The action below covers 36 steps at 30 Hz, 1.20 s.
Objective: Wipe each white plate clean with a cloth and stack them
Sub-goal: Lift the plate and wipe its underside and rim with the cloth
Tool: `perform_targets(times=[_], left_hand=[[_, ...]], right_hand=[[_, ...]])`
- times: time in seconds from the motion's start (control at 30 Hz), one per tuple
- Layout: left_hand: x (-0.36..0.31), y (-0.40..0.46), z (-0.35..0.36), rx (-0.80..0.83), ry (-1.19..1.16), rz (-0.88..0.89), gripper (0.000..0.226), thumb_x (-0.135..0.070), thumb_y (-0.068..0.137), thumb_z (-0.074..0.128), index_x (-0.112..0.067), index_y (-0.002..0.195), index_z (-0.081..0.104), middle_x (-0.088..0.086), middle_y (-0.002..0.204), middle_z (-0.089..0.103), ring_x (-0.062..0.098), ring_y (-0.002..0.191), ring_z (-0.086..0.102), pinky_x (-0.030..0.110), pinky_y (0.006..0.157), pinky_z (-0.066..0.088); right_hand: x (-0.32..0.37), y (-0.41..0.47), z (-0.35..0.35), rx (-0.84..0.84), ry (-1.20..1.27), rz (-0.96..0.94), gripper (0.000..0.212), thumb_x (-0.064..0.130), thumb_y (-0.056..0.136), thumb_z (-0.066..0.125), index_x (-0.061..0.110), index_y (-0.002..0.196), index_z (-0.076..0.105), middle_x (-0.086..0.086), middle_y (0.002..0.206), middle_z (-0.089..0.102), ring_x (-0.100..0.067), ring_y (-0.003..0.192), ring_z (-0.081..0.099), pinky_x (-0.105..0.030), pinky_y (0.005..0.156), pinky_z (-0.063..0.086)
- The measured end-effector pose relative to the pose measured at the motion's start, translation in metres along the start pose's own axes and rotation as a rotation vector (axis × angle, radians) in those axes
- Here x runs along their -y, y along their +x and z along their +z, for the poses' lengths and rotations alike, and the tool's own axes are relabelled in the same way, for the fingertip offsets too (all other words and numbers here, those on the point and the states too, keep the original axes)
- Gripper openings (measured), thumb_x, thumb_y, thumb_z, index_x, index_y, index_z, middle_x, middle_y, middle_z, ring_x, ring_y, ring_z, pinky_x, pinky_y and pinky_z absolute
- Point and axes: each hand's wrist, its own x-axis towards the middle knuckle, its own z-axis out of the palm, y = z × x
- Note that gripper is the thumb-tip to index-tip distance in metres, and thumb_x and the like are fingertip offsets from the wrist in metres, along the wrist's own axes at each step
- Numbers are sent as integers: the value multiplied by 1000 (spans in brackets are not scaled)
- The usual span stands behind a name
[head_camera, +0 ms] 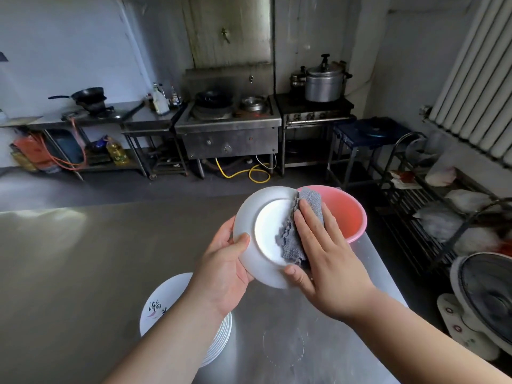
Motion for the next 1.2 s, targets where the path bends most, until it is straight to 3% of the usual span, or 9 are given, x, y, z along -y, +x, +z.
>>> perform_targets(times=[0.17,0.3,0.4,0.57,0.7,0.9,1.0,1.1,1.2], left_hand=[[-8,3,-2,-8,-43,13,54,-8,94,60,-19,147,55,12,144,64,33,130,64,48,87,62],[-8,-4,-7,56,-12,-41,52,-12,93,60,-21,145,59,14,147,62,35,130,64,50,88,61],[-10,-8,-7,114,-12,-48,51,-11,94,60,-21,145,59,15,148,61,36,130,63,51,89,60],[-16,-7,-4,93,-86,24,50,-10,93,60,-21,142,63,13,147,62,30,128,66,45,85,61],[-15,-6,-4,42,-130,48,53,-9,94,60,-21,145,58,12,148,61,32,132,63,50,89,61],[-11,-10,2,43,-149,49,50,-9,96,53,-22,144,60,11,146,63,29,125,68,45,80,62],[-9,-9,8,48,-169,70,51,-10,98,51,-23,147,55,10,147,63,29,129,65,45,84,61],[0,-13,10,97,-152,58,54,-9,100,54,-24,152,48,12,152,57,35,135,60,49,89,60],[0,-16,8,152,-96,-3,58,-10,93,60,-23,148,50,14,151,58,35,133,62,52,87,60]], right_hand=[[12,-43,16,-48,144,-54,86,65,105,35,2,163,25,-7,176,13,-42,161,4,-62,125,23],[-3,-8,-12,-58,239,-13,83,61,106,35,4,164,24,-4,176,13,-30,163,6,-60,127,21],[-13,33,-39,-47,271,-45,73,50,106,39,6,164,28,-2,173,22,-20,161,17,-54,127,25],[1,20,-31,-150,337,8,68,36,108,43,7,165,22,-2,175,17,-21,161,16,-50,128,25],[33,-21,-5,-188,405,68,77,44,109,37,2,166,7,-9,177,0,-29,163,3,-44,130,14],[17,34,-39,-183,361,178,70,52,106,33,15,166,26,9,174,18,-6,158,19,-27,128,18],[31,20,-23,-247,394,189,70,45,108,39,14,168,16,9,176,9,-9,160,13,-25,127,13],[51,-11,1,-327,543,232,78,50,108,41,14,168,6,6,177,2,-17,163,3,-27,129,9],[33,-6,-7,-413,655,274,70,44,105,48,14,165,28,9,173,23,-15,160,19,-26,127,18]])
